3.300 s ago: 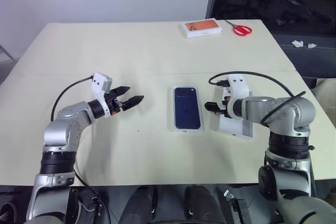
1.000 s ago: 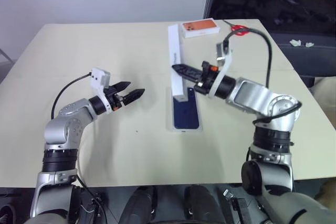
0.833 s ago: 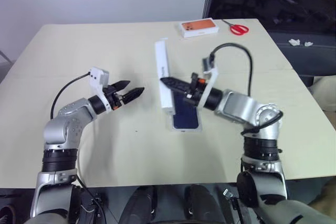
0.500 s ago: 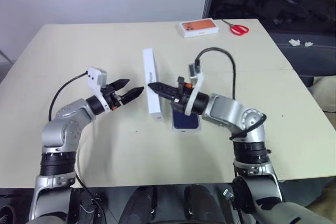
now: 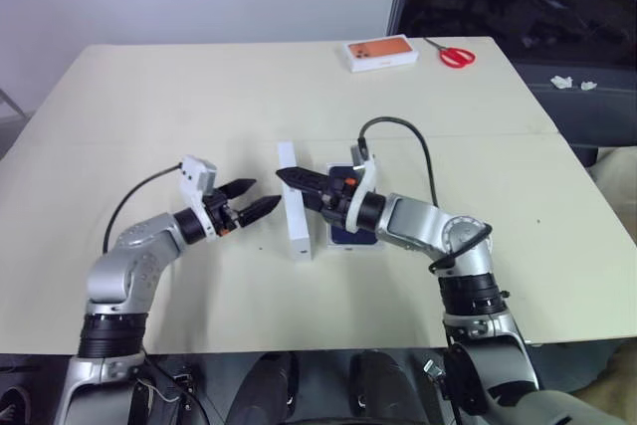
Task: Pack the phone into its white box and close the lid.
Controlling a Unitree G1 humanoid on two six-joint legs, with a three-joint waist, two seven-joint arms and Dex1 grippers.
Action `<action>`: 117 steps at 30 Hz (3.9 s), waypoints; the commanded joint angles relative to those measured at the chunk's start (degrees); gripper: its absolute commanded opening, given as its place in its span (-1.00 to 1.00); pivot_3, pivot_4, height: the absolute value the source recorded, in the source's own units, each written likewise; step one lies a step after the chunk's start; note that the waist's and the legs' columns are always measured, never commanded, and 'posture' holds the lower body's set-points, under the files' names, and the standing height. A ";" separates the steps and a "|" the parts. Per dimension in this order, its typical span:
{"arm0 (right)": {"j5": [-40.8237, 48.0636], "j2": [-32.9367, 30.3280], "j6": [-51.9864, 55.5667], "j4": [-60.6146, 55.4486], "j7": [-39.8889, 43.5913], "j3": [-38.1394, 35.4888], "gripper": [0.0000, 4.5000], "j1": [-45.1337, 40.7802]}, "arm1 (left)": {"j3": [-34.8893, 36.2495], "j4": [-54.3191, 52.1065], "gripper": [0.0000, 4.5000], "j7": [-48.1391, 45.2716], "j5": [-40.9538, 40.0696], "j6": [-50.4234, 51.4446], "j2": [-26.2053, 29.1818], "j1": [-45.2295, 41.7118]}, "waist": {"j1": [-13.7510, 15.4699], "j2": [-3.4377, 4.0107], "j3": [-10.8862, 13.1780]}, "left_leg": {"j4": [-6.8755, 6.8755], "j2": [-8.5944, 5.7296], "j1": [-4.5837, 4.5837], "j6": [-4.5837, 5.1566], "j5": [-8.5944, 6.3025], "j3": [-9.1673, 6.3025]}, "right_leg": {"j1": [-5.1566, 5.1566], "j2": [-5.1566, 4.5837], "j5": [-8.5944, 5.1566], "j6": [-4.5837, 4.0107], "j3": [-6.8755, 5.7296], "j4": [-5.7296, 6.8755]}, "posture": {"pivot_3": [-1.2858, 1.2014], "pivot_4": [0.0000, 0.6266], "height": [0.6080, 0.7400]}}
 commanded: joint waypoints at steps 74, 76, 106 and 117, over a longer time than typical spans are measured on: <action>-92.44 -34.21 -37.09 -12.13 65.76 13.78 -0.98 6.86 | -14.03 9.64 -1.00 1.64 10.11 1.04 -14.89 -11.45 | 1.66 -0.02 0.03 | 0.05 -0.08 0.37 -0.04 -0.01 -0.02 | 0.45 -0.05 0.00 0.01 -0.06 -0.15 | 0.03 -0.52 1.00; -92.72 -34.36 -37.03 -12.00 65.73 13.40 -0.98 7.15 | -14.18 10.12 -1.00 1.77 10.18 0.81 -15.52 -12.10 | 1.67 -0.02 0.03 | 0.05 -0.08 0.37 -0.05 0.00 -0.02 | 0.45 -0.05 0.00 0.01 -0.06 -0.15 | 0.03 -0.52 1.00; -99.27 -34.63 -40.07 -9.95 67.16 14.22 -0.98 9.49 | -14.15 9.02 -1.00 1.72 10.79 0.82 -16.00 -11.32 | 1.72 -0.03 0.03 | 0.06 -0.09 0.37 -0.12 0.04 -0.01 | 0.46 -0.05 0.00 0.01 -0.06 -0.15 | 0.03 -0.52 1.00; -100.91 -38.48 -43.42 -7.02 69.04 12.89 -0.98 7.77 | -12.92 6.73 -1.00 2.24 10.68 0.70 -14.16 -9.08 | 1.66 -0.03 0.03 | 0.05 -0.08 0.37 -0.22 0.10 -0.01 | 0.46 -0.03 0.00 0.01 -0.05 -0.15 | 0.03 -0.52 1.00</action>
